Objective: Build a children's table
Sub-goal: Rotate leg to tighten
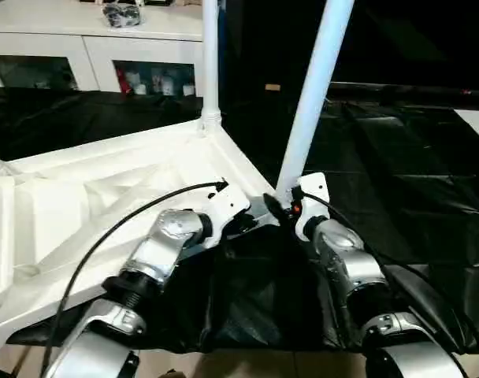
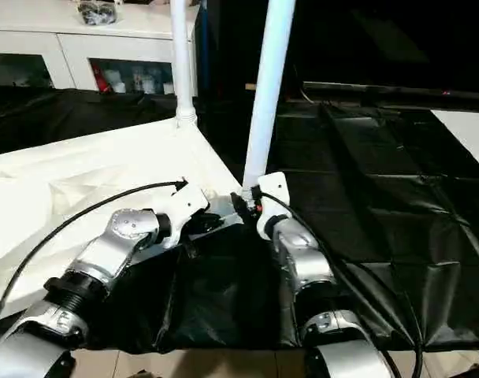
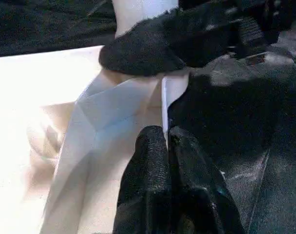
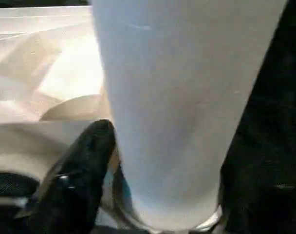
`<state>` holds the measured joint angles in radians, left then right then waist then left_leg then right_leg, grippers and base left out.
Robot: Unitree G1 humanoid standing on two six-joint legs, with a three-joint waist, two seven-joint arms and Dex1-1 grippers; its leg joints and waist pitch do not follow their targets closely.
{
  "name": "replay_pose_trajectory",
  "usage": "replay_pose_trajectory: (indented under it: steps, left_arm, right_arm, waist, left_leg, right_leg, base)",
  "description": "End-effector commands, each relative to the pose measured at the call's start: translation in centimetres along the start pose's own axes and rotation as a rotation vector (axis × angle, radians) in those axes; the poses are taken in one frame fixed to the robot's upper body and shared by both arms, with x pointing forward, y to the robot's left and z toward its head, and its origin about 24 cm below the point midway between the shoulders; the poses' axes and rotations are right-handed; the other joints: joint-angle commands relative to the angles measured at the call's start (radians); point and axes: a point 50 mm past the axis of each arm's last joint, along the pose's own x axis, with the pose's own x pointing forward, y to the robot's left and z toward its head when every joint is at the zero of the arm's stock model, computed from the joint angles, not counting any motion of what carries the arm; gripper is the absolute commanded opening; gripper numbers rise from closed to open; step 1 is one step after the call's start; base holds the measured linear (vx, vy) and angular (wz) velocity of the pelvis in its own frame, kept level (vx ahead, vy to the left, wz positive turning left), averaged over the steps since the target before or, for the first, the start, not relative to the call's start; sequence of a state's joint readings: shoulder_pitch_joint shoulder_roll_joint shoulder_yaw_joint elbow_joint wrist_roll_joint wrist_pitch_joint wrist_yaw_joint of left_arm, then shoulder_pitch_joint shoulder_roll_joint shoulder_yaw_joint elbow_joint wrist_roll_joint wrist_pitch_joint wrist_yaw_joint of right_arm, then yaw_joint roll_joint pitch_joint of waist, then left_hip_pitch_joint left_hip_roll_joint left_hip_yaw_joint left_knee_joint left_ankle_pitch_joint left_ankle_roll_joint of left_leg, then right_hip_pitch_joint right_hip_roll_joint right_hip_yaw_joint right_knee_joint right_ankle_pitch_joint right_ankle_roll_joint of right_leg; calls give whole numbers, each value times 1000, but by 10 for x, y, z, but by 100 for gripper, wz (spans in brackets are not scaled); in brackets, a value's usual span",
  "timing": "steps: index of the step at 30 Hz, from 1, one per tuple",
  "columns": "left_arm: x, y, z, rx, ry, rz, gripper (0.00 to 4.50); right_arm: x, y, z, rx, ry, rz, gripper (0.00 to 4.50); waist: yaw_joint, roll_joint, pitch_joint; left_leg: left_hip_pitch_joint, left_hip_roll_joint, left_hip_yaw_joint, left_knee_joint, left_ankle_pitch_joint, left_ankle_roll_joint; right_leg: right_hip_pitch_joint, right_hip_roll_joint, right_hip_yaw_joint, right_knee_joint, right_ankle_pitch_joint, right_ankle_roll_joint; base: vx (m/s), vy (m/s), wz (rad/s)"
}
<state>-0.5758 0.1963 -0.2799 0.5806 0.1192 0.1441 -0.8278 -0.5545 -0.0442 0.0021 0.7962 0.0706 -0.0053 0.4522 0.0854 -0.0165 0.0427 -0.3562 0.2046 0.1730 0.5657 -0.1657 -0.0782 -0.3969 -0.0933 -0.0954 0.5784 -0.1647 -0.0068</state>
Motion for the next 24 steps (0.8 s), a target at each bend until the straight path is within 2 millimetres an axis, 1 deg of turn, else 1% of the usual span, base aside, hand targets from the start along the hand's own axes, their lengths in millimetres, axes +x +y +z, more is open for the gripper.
replay_pose_trajectory:
  steps: [1, 2, 3, 4, 5, 6, 7, 8, 9, 10, 11, 12, 14, 15, 16, 17, 18, 19, 20, 22, 23, 24]
  left_arm:
    - [9, -21, 25, 80, -139, -154, 0]
    - [7, -21, 24, 86, -136, -168, 0]
    - [6, -21, 22, 90, -133, -178, 0]
    - [1, -22, 18, 102, -126, -214, 0]
    - [-2, -22, 17, 105, -123, -229, 0]
    - [-8, -22, 13, 109, -117, -268, 0]
    - [-10, -22, 11, 111, -115, -282, 0]
    - [-13, -21, 10, 111, -111, -290, 0]
    - [-15, -20, 9, 113, -110, -301, 0]
    - [-17, -19, 8, 114, -108, -310, 0]
    - [-19, -18, 7, 117, -104, -316, 0]
    - [-23, -16, 6, 118, -100, -324, 0]
    - [-28, -14, 5, 120, -92, -343, 0]
    - [-29, -13, 4, 122, -85, -347, 0]
    - [-33, -11, 2, 126, -75, -358, 0]
    - [-35, -10, 1, 127, -71, -365, 0]
    - [-38, -9, 0, 128, -67, -371, 0]
    - [-40, -8, 0, 126, -64, -380, 0]
    - [-43, -7, -1, 126, -62, -388, 0]
    - [-46, -7, -2, 128, -57, -401, 0]
    - [-47, -7, -2, 129, -50, -412, 0]
    - [-50, -7, -3, 132, -45, -424, 0]
  right_arm:
    - [6, 28, -10, -55, 61, 201, 366]
    - [4, 27, -11, -69, 64, 216, 366]
    - [2, 25, -11, -80, 66, 227, 366]
    - [-3, 21, -12, -113, 72, 269, 366]
    - [-6, 19, -13, -124, 74, 291, 366]
    - [-13, 13, -12, -146, 75, 357, 366]
    - [-17, 12, -12, -158, 74, 387, 366]
    - [-20, 11, -11, -172, 75, 415, 366]
    - [-23, 10, -11, -183, 78, 449, 366]
    - [-26, 9, -11, -192, 82, 477, 366]
    - [-30, 8, -12, -203, 86, 523, 366]
    - [-35, 8, -12, -210, 94, 571, 366]
    - [-42, 7, -12, -216, 106, 638, 366]
    - [-45, 7, -12, -216, 109, 658, 366]
    - [-48, 6, -11, -214, 111, 695, 366]
    - [-50, 6, -10, -213, 112, 713, 341]
    - [-53, 6, -9, -215, 113, 740, 332]
    - [-55, 6, -8, -215, 115, 764, 332]
    - [-57, 7, -7, -212, 115, 784, 330]
    - [-60, 7, -5, -217, 113, 805, 310]
    - [-61, 8, -4, -214, 112, 815, 298]
    - [-62, 9, -3, -211, 110, 823, 288]
  waist:
    - [4, 1, -55]
    - [5, -1, -56]
    - [7, 0, -57]
    - [8, 0, -57]
    - [10, 0, -59]
    - [11, 0, -59]
    - [11, 0, -61]
    - [12, 1, -62]
    - [13, 1, -62]
    - [15, 0, -62]
    - [16, 0, -61]
    - [21, 0, -62]
    - [25, 1, -61]
    - [27, 0, -60]
    - [30, 0, -58]
    - [32, 1, -57]
    - [34, 1, -56]
    - [34, 3, -56]
    - [36, 3, -55]
    - [38, 2, -55]
    - [39, 3, -54]
    - [40, 2, -54]
  left_leg:
    - [8, 26, -10, -74, -365, 4]
    - [6, 26, -7, -73, -338, 10]
    - [8, 27, -6, -72, -329, 13]
    - [7, 27, -2, -70, -317, 18]
    - [4, 27, -2, -68, -302, 23]
    - [2, 26, -2, -66, -289, 31]
    - [0, 28, -1, -66, -278, 34]
    - [1, 29, 0, -65, -259, 41]
    - [2, 28, 1, -63, -249, 43]
    - [-1, 27, 1, -62, -234, 48]
    - [-1, 29, 2, -61, -231, 52]
    - [2, 30, 3, -59, -231, 55]
    - [1, 31, 4, -60, -235, 58]
    - [2, 31, 4, -60, -240, 59]
    - [3, 31, 4, -62, -256, 54]
    - [6, 32, 5, -62, -273, 49]
    - [7, 32, 4, -63, -288, 43]
    - [9, 33, 5, -64, -295, 41]
    - [10, 33, 4, -65, -302, 38]
    - [12, 35, 4, -66, -310, 33]
    - [11, 35, 3, -67, -312, 29]
    - [9, 34, 2, -68, -309, 26]
  right_leg:
    - [36, -63, 45, -83, -427, -126]
    - [37, -62, 48, -78, -384, -143]
    - [36, -62, 48, -77, -368, -151]
    - [36, -61, 50, -73, -342, -164]
    - [41, -61, 50, -67, -315, -173]
    - [43, -59, 50, -63, -291, -178]
    - [45, -59, 51, -59, -268, -183]
    - [44, -56, 51, -54, -228, -194]
    - [44, -54, 51, -52, -209, -200]
    - [48, -53, 51, -48, -185, -210]
    - [47, -53, 52, -44, -173, -218]
    - [48, -52, 50, -43, -170, -220]
    - [48, -51, 50, -42, -174, -223]
    - [48, -52, 50, -44, -183, -221]
    - [46, -53, 51, -48, -215, -216]
    - [44, -54, 51, -51, -246, -210]
    - [43, -54, 51, -54, -274, -203]
    - [41, -55, 52, -56, -286, -201]
    - [41, -54, 53, -57, -300, -196]
    - [38, -55, 53, -59, -315, -192]
    - [37, -56, 53, -60, -324, -190]
    - [40, -55, 53, -60, -330, -185]
  base:
    - [0, 0, 0]
    - [0, 0, 0]
    - [0, 0, 0]
    - [0, 0, 0]
    - [0, 0, 0]
    - [50, -17, 2]
    - [54, -12, 1]
    - [54, -12, 1]
    - [0, 0, 0]
    - [0, 0, 0]
    - [0, 0, 0]
    - [0, 0, 0]
    - [0, 0, 0]
    - [0, 0, 0]
    - [0, 0, 0]
    - [0, 0, 0]
    - [0, 0, 0]
    - [0, 0, 0]
    - [0, 0, 0]
    - [0, 0, 0]
    - [0, 0, 0]
    - [0, 0, 0]
